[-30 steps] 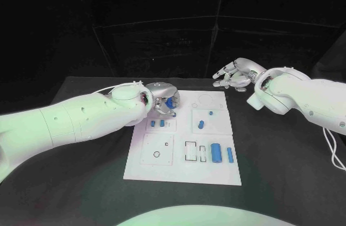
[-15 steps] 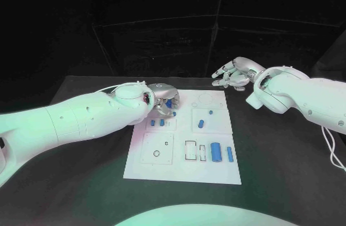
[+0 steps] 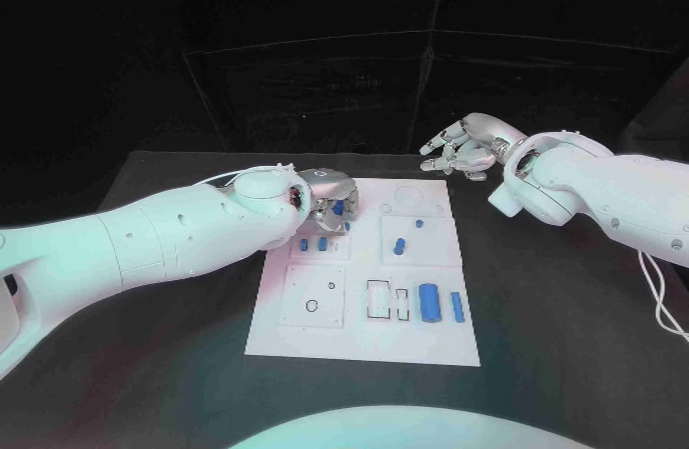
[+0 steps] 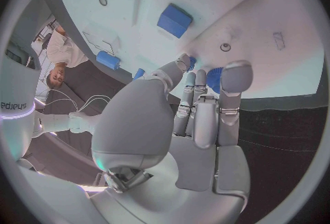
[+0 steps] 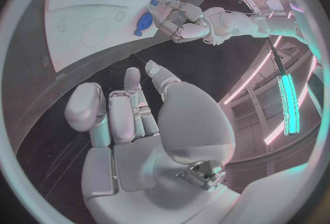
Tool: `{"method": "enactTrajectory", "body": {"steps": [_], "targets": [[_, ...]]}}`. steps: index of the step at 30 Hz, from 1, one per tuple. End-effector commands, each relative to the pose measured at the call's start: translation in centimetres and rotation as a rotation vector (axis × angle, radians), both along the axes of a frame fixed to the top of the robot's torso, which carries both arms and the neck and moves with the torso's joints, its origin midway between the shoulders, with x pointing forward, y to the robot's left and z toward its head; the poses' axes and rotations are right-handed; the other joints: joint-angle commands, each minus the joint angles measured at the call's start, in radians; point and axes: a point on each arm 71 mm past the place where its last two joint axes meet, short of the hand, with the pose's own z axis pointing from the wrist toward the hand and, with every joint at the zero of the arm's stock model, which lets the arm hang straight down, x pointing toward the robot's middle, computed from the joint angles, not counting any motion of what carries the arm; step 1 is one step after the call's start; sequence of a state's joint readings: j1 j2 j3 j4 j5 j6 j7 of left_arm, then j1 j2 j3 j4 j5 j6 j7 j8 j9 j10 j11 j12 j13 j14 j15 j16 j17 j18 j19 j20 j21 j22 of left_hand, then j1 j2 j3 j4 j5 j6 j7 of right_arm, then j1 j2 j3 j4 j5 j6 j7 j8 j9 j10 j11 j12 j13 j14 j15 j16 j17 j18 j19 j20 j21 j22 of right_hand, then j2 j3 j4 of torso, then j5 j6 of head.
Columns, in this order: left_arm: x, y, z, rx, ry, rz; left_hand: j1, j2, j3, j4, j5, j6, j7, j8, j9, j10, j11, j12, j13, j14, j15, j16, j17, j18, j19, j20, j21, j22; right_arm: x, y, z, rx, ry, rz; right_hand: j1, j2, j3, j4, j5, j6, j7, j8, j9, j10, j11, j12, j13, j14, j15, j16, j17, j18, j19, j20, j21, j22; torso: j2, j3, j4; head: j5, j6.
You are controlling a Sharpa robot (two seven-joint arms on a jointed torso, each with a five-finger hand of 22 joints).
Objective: Assemble the parts on the task board
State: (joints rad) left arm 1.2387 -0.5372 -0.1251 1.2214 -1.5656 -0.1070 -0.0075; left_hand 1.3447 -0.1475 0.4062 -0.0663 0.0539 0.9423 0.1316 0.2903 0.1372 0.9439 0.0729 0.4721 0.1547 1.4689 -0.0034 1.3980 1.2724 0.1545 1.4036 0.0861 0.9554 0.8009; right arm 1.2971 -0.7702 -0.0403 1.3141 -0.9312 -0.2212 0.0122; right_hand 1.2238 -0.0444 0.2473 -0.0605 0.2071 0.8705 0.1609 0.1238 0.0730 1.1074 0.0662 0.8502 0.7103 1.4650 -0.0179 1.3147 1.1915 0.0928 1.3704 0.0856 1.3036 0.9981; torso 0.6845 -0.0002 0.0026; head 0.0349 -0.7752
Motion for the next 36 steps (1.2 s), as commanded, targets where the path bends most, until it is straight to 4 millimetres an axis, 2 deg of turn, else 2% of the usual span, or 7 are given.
{"method": "enactTrajectory", "body": {"steps": [1,19,29,36], "targets": [[0.0,-0.1,-0.2,0.016,0.01,-0.012,0.001,0.016,0.016,-0.003,-0.005,0.013,0.0,-0.007,-0.004,0.017,0.0,-0.008,-0.007,0.029,-0.009,0.007,0.002,-0.019,0.011,-0.002,0.008,0.01,0.0,0.1,0.1,0.0,-0.003,0.012,0.001,0.006,-0.002,0.004,0.005,-0.005,-0.001,0.006,0.0,-0.004,-0.001,-0.003,0.001,0.026,0.001,-0.003,0.0,0.008,-0.007,0.001,-0.006,0.001,0.0,0.0003,-0.0002,-0.001,-0.001],[-0.1,-0.3,-0.6,0.032,0.031,-0.014,0.008,0.03,0.072,-0.024,-0.004,0.06,-0.008,-0.021,-0.02,0.087,-0.014,-0.025,-0.029,0.032,-0.02,0.013,0.004,-0.026,0.018,-0.012,0.046,0.059,0.0,0.2,0.1,0.0,-0.002,0.013,0.002,0.007,-0.002,0.003,0.006,-0.005,-0.001,0.007,0.0,-0.003,-0.001,-0.002,0.001,0.026,0.001,-0.004,0.0,0.008,-0.007,0.001,-0.006,0.001,0.0,0.0,0.0015,-0.005,-0.004],[-0.3,-0.2,-0.2,-0.014,-0.014,-0.024,0.012,0.046,0.101,-0.034,-0.004,0.081,-0.005,-0.028,-0.026,0.111,-0.014,-0.039,-0.037,0.035,-0.021,0.019,0.01,-0.03,0.022,-0.014,0.068,0.086,0.0,0.1,0.1,0.0,-0.003,0.013,0.002,0.007,-0.002,0.003,0.006,-0.005,-0.001,0.007,0.0,-0.003,-0.001,-0.002,0.001,0.026,0.001,-0.004,0.0,0.008,-0.007,0.001,-0.006,0.001,0.0,-0.001,0.0025,-0.007,0.0],[-0.7,0.4,0.6,-0.059,-0.054,-0.028,0.007,0.045,0.109,-0.036,-0.005,0.085,-0.004,-0.033,-0.029,0.115,-0.012,-0.048,-0.041,0.036,-0.02,0.02,0.011,-0.031,0.024,-0.014,0.073,0.094,0.1,0.1,0.1,-0.001,-0.004,0.012,0.002,0.007,-0.002,0.003,0.006,-0.005,-0.001,0.007,0.0,-0.003,-0.001,-0.002,0.001,0.026,0.001,-0.004,0.0,0.008,-0.007,0.001,-0.006,0.001,-0.002,0.001,0.0026,-0.003,0.003]]}}
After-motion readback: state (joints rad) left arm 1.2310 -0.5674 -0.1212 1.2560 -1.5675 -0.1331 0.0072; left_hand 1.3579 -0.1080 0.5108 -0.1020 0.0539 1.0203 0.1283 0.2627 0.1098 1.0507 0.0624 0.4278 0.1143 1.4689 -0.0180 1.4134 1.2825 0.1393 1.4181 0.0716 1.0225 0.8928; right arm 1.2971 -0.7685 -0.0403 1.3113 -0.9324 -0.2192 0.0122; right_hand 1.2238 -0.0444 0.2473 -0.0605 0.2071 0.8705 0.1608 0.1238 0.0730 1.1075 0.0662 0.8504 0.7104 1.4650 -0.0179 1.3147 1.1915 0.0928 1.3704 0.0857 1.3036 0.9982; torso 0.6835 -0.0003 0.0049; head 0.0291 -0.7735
